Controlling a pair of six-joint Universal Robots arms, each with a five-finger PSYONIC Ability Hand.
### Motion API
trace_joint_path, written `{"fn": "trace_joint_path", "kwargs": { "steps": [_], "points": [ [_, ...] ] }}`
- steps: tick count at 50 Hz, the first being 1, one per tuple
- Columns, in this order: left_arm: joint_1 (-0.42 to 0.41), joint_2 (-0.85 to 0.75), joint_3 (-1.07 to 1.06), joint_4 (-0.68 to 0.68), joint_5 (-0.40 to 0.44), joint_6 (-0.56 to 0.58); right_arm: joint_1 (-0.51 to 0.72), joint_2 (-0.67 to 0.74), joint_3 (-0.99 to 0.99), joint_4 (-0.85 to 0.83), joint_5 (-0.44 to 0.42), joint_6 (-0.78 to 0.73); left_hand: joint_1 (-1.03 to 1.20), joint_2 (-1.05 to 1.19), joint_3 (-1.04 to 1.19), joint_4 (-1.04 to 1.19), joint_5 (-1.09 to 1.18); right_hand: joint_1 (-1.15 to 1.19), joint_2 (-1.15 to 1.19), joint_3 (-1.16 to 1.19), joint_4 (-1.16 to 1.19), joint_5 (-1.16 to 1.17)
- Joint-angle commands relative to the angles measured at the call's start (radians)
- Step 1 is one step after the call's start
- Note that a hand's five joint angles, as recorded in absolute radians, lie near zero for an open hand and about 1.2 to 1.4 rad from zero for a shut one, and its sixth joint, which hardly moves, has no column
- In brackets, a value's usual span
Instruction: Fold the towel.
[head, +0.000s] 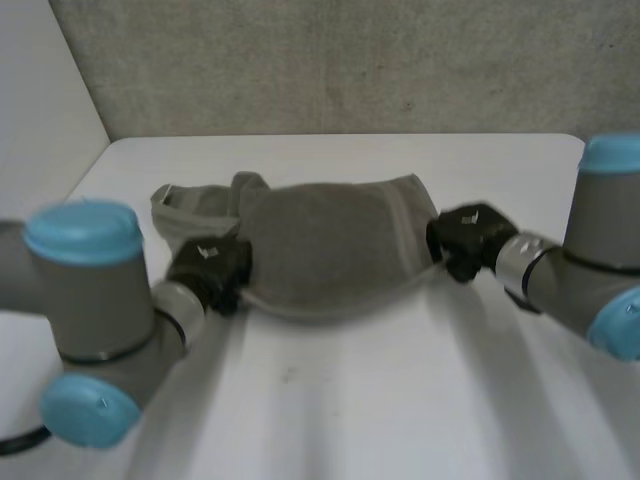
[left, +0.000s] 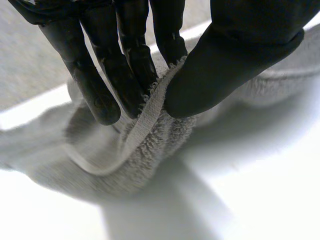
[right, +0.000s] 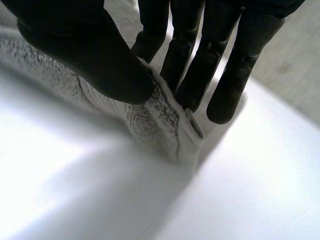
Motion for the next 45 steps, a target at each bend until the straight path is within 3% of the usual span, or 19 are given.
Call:
{"fn": "trace_joint_path", "kwargs": {
  "steps": [1, 7, 8, 9, 11, 12, 17, 19, 22, 26, 34, 45],
  "points": [
    [-0.092, -0.036, -0.1, 0.068, -0.006, -0.014, -0.015, -0.013, 0.159, -0.073, 0.001, -0.001, 0.239, 0.179, 0.181, 0.179, 0.211, 0.004, 0.183, 0.182, 0.179, 0.186],
    [-0.159, 0.013, -0.12, 0.058, 0.002, -0.052, -0.052, -0.131, 0.247, -0.09, -0.019, -0.004, 0.164, 0.103, 0.105, 0.104, 0.136, 0.004, 0.183, 0.182, 0.179, 0.186],
    [-0.176, 0.021, -0.13, 0.054, 0.006, -0.052, -0.064, -0.151, 0.27, -0.095, -0.031, -0.01, -0.11, -0.171, -0.169, -0.17, -0.138, 0.004, 0.183, 0.182, 0.179, 0.186],
    [-0.176, 0.021, -0.13, 0.054, 0.006, -0.052, -0.064, -0.151, 0.27, -0.095, -0.031, -0.01, -0.113, -0.173, -0.171, -0.173, -0.14, 0.004, 0.183, 0.182, 0.179, 0.186],
    [-0.202, 0.033, -0.135, 0.051, 0.005, -0.044, -0.096, -0.174, 0.311, -0.11, -0.049, -0.036, -0.89, -0.95, -0.948, -0.95, -0.918, 0.004, 0.183, 0.182, 0.179, 0.186],
    [-0.207, 0.037, -0.127, 0.053, 0.002, -0.043, -0.119, -0.181, 0.331, -0.124, -0.054, -0.051, -0.975, -1.036, -1.034, -1.035, -1.003, 0.004, 0.183, 0.182, 0.179, 0.186],
    [-0.162, 0.051, -0.072, 0.056, 0.005, -0.018, -0.159, -0.189, 0.37, -0.181, -0.055, -0.09, -0.97, -1.031, -1.029, -1.03, -0.998, 0.004, 0.183, 0.182, 0.179, 0.186],
    [-0.068, 0.053, -0.022, 0.054, 0.01, 0.044, -0.166, -0.181, 0.371, -0.188, -0.055, -0.104, -0.967, -1.028, -1.026, -1.027, -0.995, 0.004, 0.183, 0.182, 0.179, 0.186],
    [-0.026, 0.053, 0.005, 0.054, 0.014, 0.088, -0.166, -0.174, 0.37, -0.19, -0.055, -0.107, -0.961, -1.022, -1.02, -1.021, -0.989, 0.004, 0.183, 0.182, 0.179, 0.186],
    [0.083, 0.015, 0.09, 0.05, 0.129, 0.253, -0.173, -0.143, 0.367, -0.193, -0.055, -0.108, -0.909, -0.969, -0.967, -0.969, -0.936, 0.004, 0.183, 0.182, 0.179, 0.186],
    [0.184, -0.08, 0.149, 0.021, 0.33, 0.348, -0.172, -0.134, 0.368, -0.195, -0.055, -0.108, -0.756, -0.817, -0.815, -0.816, -0.784, 0.004, 0.183, 0.182, 0.179, 0.186],
    [0.253, -0.163, 0.184, -0.022, 0.384, 0.446, -0.173, -0.109, 0.367, -0.199, -0.055, -0.111, -0.653, -0.713, -0.712, -0.713, -0.681, 0.004, 0.183, 0.182, 0.179, 0.186]
  ]
}}
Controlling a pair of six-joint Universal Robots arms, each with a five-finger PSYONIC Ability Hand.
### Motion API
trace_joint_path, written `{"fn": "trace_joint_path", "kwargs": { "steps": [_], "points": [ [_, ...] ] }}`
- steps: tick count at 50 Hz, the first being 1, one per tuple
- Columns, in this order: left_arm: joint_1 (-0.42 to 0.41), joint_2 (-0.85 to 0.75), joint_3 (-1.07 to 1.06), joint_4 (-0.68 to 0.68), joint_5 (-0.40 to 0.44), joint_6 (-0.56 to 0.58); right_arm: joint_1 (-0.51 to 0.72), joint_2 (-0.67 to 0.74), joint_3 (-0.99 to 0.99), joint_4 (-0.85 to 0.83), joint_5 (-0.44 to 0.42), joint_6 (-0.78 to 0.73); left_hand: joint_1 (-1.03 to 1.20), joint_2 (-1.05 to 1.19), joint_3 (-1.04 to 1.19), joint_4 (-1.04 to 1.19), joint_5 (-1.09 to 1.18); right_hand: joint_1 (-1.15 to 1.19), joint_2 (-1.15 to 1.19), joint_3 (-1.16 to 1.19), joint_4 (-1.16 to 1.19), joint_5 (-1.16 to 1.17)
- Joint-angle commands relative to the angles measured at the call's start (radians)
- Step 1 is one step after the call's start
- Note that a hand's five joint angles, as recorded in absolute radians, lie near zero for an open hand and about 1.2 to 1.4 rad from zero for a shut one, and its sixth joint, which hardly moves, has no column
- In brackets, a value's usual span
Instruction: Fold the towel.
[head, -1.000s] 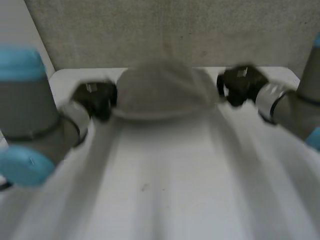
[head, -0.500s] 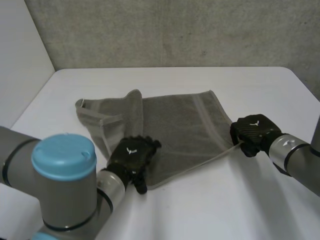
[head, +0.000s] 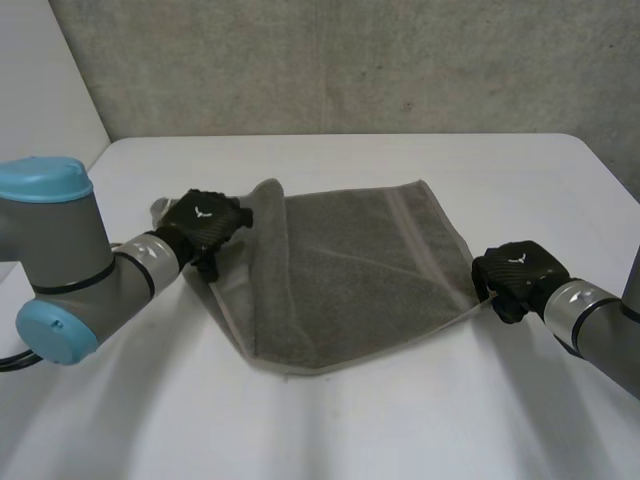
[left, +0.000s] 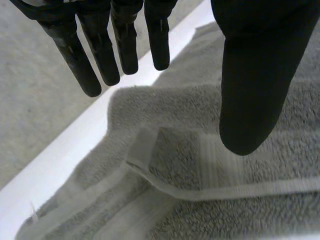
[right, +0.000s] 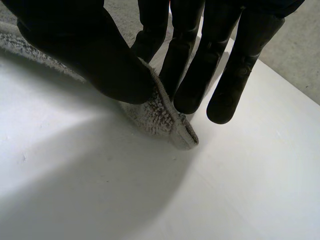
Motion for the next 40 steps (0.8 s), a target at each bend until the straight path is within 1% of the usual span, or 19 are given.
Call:
{"fn": "trace_joint_path", "kwargs": {
  "steps": [1, 3, 4, 6, 7, 9, 12, 16, 17, 20, 25, 30, 40],
  "points": [
    [0.043, -0.032, 0.001, -0.022, 0.015, 0.062, 0.0, 0.018, -0.002, -0.001, 0.0, -0.002, 0.088, 0.087, 0.087, 0.088, 0.088, 0.004, 0.183, 0.182, 0.18, 0.186],
    [0.063, -0.032, -0.021, -0.02, 0.041, 0.104, 0.0, 0.02, -0.002, -0.001, 0.0, -0.002, 0.097, 0.096, 0.096, 0.096, 0.096, 0.004, 0.183, 0.182, 0.18, 0.186],
    [0.063, -0.032, -0.021, -0.02, 0.041, 0.105, 0.0, 0.02, -0.002, -0.001, 0.0, -0.002, 0.097, 0.096, 0.096, 0.097, 0.096, 0.004, 0.183, 0.182, 0.18, 0.186],
    [0.073, -0.032, -0.047, -0.011, 0.082, 0.158, 0.0, 0.026, -0.002, -0.001, 0.001, -0.002, 0.135, 0.134, 0.134, 0.135, 0.134, 0.004, 0.183, 0.182, 0.18, 0.186],
    [0.073, -0.032, -0.047, -0.011, 0.082, 0.158, 0.0, 0.026, -0.002, -0.001, 0.001, -0.002, 0.135, 0.134, 0.134, 0.135, 0.135, 0.004, 0.183, 0.182, 0.18, 0.186],
    [0.087, -0.034, -0.067, 0.01, 0.127, 0.212, 0.001, 0.03, -0.002, -0.001, 0.001, -0.002, 0.179, 0.178, 0.178, 0.179, 0.178, 0.004, 0.183, 0.182, 0.18, 0.186],
    [0.096, -0.037, -0.076, 0.026, 0.147, 0.235, 0.001, 0.032, 0.0, -0.001, 0.001, -0.004, 0.196, 0.196, 0.196, 0.196, 0.196, 0.004, 0.183, 0.182, 0.18, 0.186],
    [0.121, -0.049, -0.096, 0.093, 0.17, 0.29, 0.001, 0.032, 0.001, -0.001, 0.001, -0.002, 0.232, 0.231, 0.231, 0.232, 0.231, 0.004, 0.183, 0.182, 0.18, 0.186],
    [0.124, -0.053, -0.099, 0.12, 0.173, 0.295, 0.001, 0.032, 0.001, -0.001, 0.001, -0.004, 0.229, 0.228, 0.228, 0.229, 0.228, 0.004, 0.183, 0.182, 0.18, 0.186],
    [0.129, -0.058, -0.101, 0.147, 0.174, 0.296, 0.001, 0.034, 0.001, -0.001, 0.001, -0.002, 0.229, 0.228, 0.228, 0.229, 0.228, 0.004, 0.183, 0.182, 0.18, 0.186],
    [0.13, -0.09, -0.098, 0.248, 0.177, 0.298, 0.004, 0.038, 0.004, -0.001, 0.003, -0.004, 0.232, 0.231, 0.231, 0.232, 0.231, 0.004, 0.183, 0.182, 0.18, 0.186],
    [0.13, -0.125, -0.084, 0.272, 0.177, 0.298, 0.004, 0.046, 0.003, -0.001, 0.006, -0.004, 0.232, 0.231, 0.231, 0.232, 0.231, 0.004, 0.183, 0.182, 0.18, 0.186],
    [0.126, -0.175, -0.029, 0.268, 0.177, 0.299, 0.004, 0.057, -0.002, -0.001, 0.008, -0.004, 0.235, 0.234, 0.234, 0.235, 0.234, 0.004, 0.183, 0.182, 0.18, 0.186]
  ]
}}
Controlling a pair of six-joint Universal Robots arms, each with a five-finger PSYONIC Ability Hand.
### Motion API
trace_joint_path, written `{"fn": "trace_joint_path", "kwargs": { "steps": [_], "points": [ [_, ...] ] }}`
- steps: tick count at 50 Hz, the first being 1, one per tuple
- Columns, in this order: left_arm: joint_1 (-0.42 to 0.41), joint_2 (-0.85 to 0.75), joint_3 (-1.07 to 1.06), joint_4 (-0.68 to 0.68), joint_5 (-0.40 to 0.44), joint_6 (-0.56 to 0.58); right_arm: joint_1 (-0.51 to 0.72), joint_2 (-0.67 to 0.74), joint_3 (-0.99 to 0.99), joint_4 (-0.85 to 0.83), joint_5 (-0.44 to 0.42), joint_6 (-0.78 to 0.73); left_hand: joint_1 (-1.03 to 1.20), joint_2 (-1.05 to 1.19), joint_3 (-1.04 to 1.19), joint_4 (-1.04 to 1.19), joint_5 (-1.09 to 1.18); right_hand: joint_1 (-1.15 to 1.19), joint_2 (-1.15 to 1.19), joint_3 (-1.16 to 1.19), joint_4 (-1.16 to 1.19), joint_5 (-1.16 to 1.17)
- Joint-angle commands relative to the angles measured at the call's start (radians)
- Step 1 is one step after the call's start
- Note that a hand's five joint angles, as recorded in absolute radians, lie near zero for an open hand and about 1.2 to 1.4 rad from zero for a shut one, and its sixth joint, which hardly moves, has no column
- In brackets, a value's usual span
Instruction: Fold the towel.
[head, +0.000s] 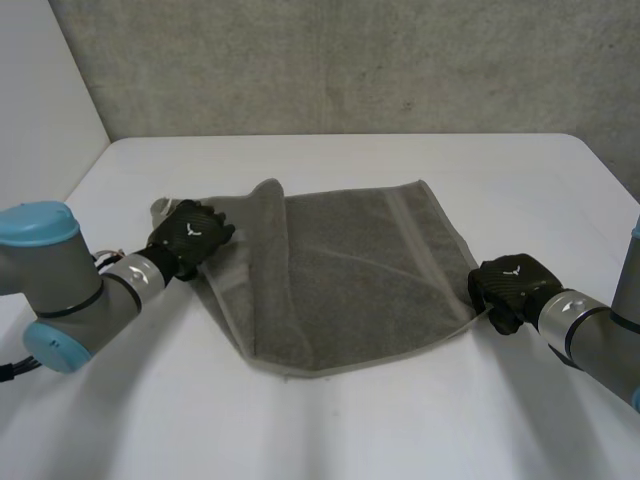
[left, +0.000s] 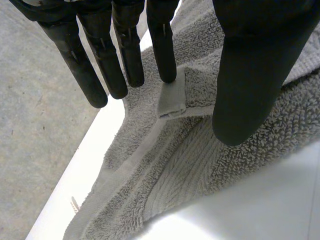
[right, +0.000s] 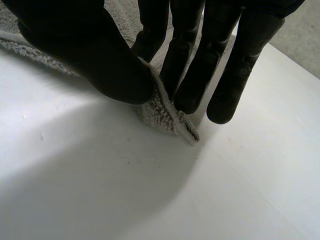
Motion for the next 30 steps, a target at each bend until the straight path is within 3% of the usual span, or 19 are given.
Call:
{"fn": "trace_joint_path", "kwargs": {
  "steps": [1, 13, 20, 30],
  "points": [
    [-0.005, -0.046, 0.05, -0.012, 0.0, 0.0, 0.0, 0.013, -0.005, 0.0, 0.003, -0.005, 0.087, 0.086, 0.086, 0.086, 0.089, 0.003, 0.183, 0.182, 0.179, 0.185],
    [-0.01, -0.054, 0.042, -0.016, 0.01, -0.003, 0.002, 0.018, -0.001, 0.002, 0.008, -0.051, 0.087, 0.086, 0.086, 0.086, 0.089, 0.003, 0.183, 0.182, 0.179, 0.185],
    [-0.01, -0.029, -0.004, -0.006, 0.079, -0.001, 0.002, 0.027, -0.001, 0.002, 0.008, -0.051, 0.072, 0.071, 0.072, 0.071, 0.074, 0.003, 0.183, 0.182, 0.179, 0.185],
    [-0.018, -0.026, -0.007, 0.009, 0.095, -0.003, 0.002, 0.03, -0.003, 0.002, 0.008, -0.051, 0.098, 0.097, 0.098, 0.098, 0.1, 0.003, 0.183, 0.182, 0.179, 0.185]
  ]
}}
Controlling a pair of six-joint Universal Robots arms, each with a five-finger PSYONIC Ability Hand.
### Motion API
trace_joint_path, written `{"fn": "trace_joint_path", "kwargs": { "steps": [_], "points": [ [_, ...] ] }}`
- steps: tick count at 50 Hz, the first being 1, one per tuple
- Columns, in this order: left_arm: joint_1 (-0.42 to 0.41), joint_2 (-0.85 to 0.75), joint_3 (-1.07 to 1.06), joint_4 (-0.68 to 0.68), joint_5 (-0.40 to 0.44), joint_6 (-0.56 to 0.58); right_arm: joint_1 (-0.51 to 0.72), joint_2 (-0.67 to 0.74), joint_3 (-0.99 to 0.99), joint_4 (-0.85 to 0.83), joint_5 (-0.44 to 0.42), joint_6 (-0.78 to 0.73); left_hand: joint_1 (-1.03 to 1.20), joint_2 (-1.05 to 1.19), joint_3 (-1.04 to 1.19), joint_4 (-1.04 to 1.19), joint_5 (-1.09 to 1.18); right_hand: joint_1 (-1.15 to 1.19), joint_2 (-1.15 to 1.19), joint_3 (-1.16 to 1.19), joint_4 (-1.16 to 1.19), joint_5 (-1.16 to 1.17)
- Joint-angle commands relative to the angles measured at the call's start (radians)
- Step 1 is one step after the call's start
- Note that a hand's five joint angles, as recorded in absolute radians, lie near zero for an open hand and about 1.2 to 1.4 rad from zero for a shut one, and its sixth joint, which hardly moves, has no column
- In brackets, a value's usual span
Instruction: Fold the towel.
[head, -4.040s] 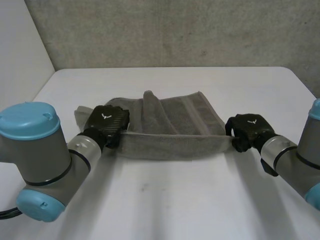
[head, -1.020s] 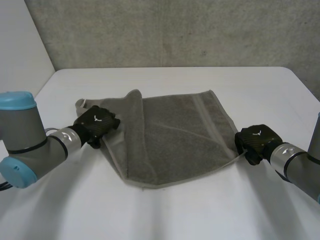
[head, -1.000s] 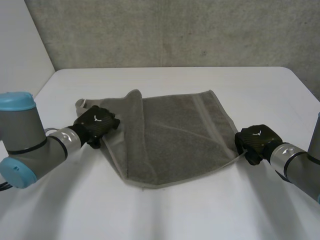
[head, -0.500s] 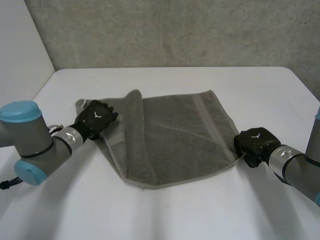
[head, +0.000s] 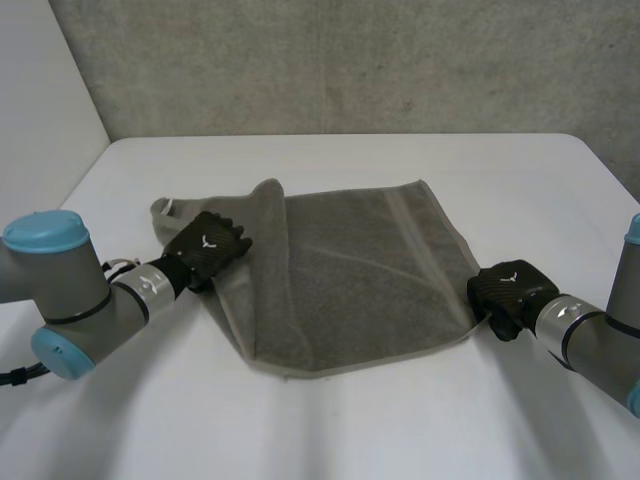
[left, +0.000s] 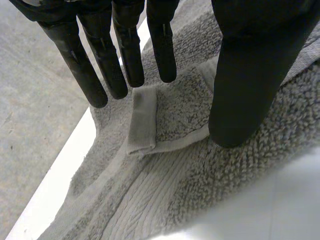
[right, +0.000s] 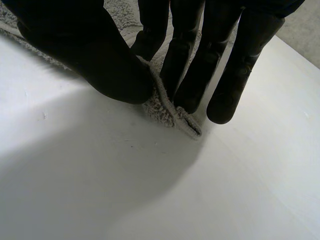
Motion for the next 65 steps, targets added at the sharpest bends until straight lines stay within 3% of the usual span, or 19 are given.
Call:
{"fn": "trace_joint_path", "kwargs": {
  "steps": [1, 4, 6, 7, 9, 15, 23, 30, 35, 37, 39, 42, 50, 65],
  "points": [
    [-0.005, 0.0, 0.002, 0.012, 0.006, -0.001, 0.0, 0.002, -0.001, 0.0, 0.0, -0.001, 0.099, 0.1, 0.099, 0.1, 0.1, 0.003, 0.183, 0.182, 0.179, 0.185],
    [-0.007, -0.006, 0.01, 0.022, 0.006, -0.003, 0.0, 0.002, -0.002, 0.0, 0.0, -0.001, 0.196, 0.197, 0.196, 0.197, 0.197, 0.003, 0.183, 0.182, 0.179, 0.185],
    [-0.007, -0.009, 0.016, 0.032, 0.006, -0.006, 0.0, 0.003, -0.002, 0.0, 0.0, -0.001, 0.444, 0.445, 0.444, 0.445, 0.445, 0.003, 0.183, 0.182, 0.179, 0.185],
    [-0.007, -0.009, 0.016, 0.032, 0.006, -0.006, 0.0, 0.003, -0.002, 0.0, 0.0, -0.001, 0.446, 0.447, 0.446, 0.447, 0.447, 0.003, 0.183, 0.182, 0.179, 0.185],
    [-0.007, -0.006, 0.021, 0.041, 0.001, -0.007, 0.0, 0.003, -0.004, 0.0, 0.0, -0.001, 0.82, 0.82, 0.819, 0.821, 0.821, 0.003, 0.183, 0.182, 0.179, 0.185],
    [-0.01, 0.034, 0.016, 0.042, -0.008, -0.009, 0.0, 0.002, -0.013, 0.003, 0.003, 0.001, 0.833, 0.834, 0.833, 0.834, 0.834, 0.003, 0.183, 0.182, 0.179, 0.185],
    [0.001, 0.244, -0.064, 0.015, -0.046, -0.04, -0.002, -0.052, -0.056, 0.043, 0.004, 0.016, 0.833, 0.834, 0.833, 0.834, 0.834, 0.003, 0.183, 0.182, 0.179, 0.185],
    [-0.005, 0.513, -0.156, -0.105, -0.132, -0.069, 0.002, -0.19, -0.158, 0.234, -0.002, 0.021, 0.833, 0.834, 0.833, 0.834, 0.834, 0.003, 0.183, 0.182, 0.179, 0.185],
    [0.009, 0.604, -0.202, -0.159, -0.132, -0.07, -0.005, -0.259, -0.194, 0.307, -0.015, 0.021, 0.833, 0.834, 0.833, 0.834, 0.834, 0.003, 0.183, 0.182, 0.179, 0.185],
    [0.013, 0.588, -0.22, -0.141, -0.132, -0.07, -0.003, -0.265, -0.183, 0.308, -0.017, 0.021, 0.833, 0.834, 0.833, 0.834, 0.834, 0.003, 0.183, 0.182, 0.179, 0.185],
    [0.015, 0.528, -0.249, -0.083, -0.128, -0.061, 0.003, -0.262, -0.15, 0.307, -0.015, 0.022, -0.189, -0.188, -0.189, -0.188, -0.188, 0.003, 0.183, 0.182, 0.179, 0.185],
    [0.018, 0.477, -0.254, -0.06, -0.12, -0.061, 0.006, -0.251, -0.128, 0.299, -0.014, 0.021, -0.223, -0.223, -0.224, -0.223, -0.222, 0.003, 0.183, 0.182, 0.179, 0.185],
    [0.026, 0.212, -0.2, 0.009, 0.004, -0.034, -0.005, -0.149, -0.091, 0.23, -0.014, 0.019, -0.218, -0.217, -0.218, -0.217, -0.217, 0.003, 0.183, 0.182, 0.179, 0.185],
    [0.023, -0.037, 0.0, 0.101, 0.018, 0.074, -0.006, -0.086, -0.079, 0.19, -0.009, 0.018, -0.012, -0.011, -0.012, -0.011, -0.011, 0.003, 0.183, 0.182, 0.179, 0.185]
  ]
}}
